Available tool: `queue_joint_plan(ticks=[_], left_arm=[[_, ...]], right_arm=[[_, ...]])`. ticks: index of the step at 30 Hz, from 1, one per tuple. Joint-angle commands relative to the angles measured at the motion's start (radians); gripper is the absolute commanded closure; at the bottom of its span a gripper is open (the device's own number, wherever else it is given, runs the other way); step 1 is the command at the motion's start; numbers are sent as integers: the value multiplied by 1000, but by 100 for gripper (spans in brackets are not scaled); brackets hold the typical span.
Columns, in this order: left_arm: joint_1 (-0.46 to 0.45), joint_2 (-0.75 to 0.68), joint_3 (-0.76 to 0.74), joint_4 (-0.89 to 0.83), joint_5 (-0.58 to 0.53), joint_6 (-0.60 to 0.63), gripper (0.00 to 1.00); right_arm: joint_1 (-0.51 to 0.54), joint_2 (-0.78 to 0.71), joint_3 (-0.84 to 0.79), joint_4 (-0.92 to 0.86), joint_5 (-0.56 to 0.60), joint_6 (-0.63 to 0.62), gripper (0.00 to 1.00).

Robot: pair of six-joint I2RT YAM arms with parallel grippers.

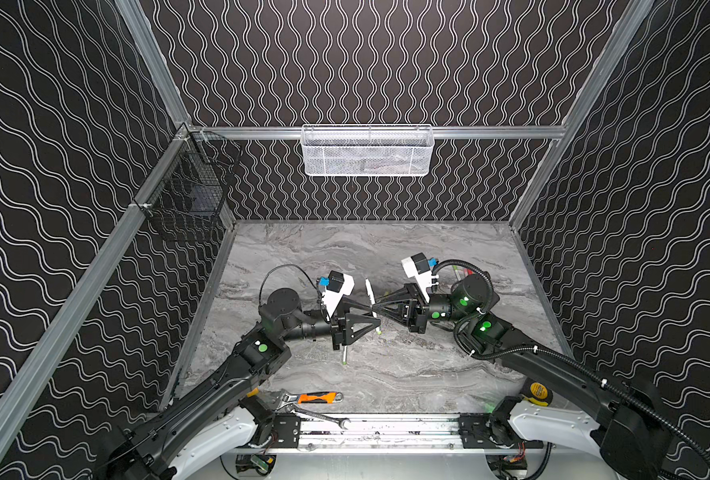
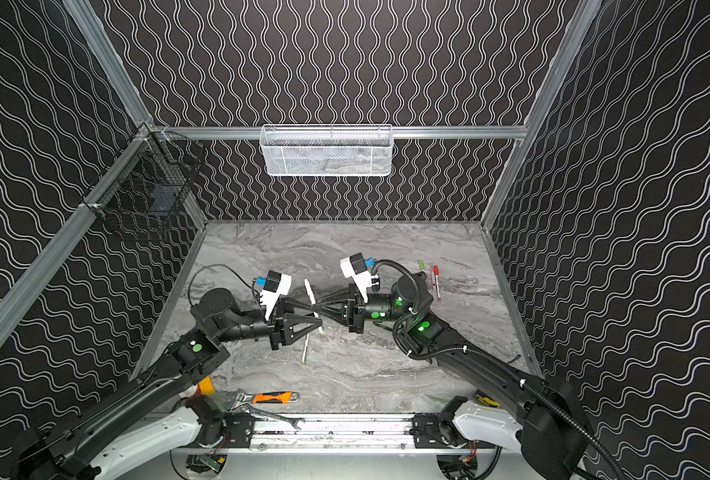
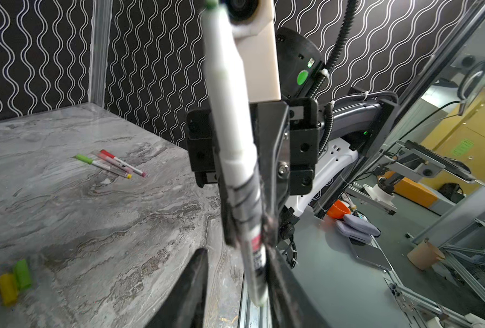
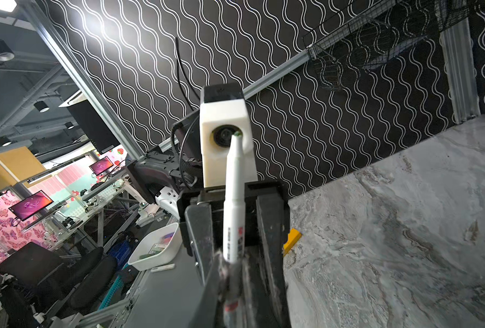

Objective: Insert the pens into the pen caps

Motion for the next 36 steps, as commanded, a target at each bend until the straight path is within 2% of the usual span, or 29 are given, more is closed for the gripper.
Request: queue_joint_plan(ticks=[1,4,6,12,15,16,18,19,21,23,26,29,34,36], left_arm=[[1,-3,-13,94,12,-32,63],[1,-3,-22,141,35,-63,55],[1,-4,-28,158,34,-72,56],[1,7,-29,183,59,-79,76],[1,4,-25,173,74,-73,93],[1,-4,-22,152,70,-63,98],[1,-27,-16,96,47,-38,100],[3,-42,-6,40,26,-17,100],[4,-71,24,-93,-27,44,100],[7,-96,67,-249,-87,110,100],[16,-127,117,-423,-144,178,100],[20,-144,169,-600,-201,243,100],[23,-176,219,-827,-230,338,100],[23,-199,213,-860,-236,357,100]], right_arm=[[6,-6,-12,98,-50,35,89],[10,-6,-31,141,-49,52,89],[11,-3,-40,168,-46,65,89],[26,-6,-46,182,-34,72,88],[28,-15,-45,153,-9,67,87],[28,-21,-44,133,4,62,84],[27,-34,-35,73,45,52,76],[26,-41,-30,30,84,46,73],[14,-53,-9,-84,156,23,54],[-2,-62,19,-220,231,-10,39],[-42,-57,57,-396,321,-37,26],[-97,-7,104,-600,450,-50,22],[-146,173,226,-920,753,-71,21],[-168,262,283,-980,792,-86,22]])
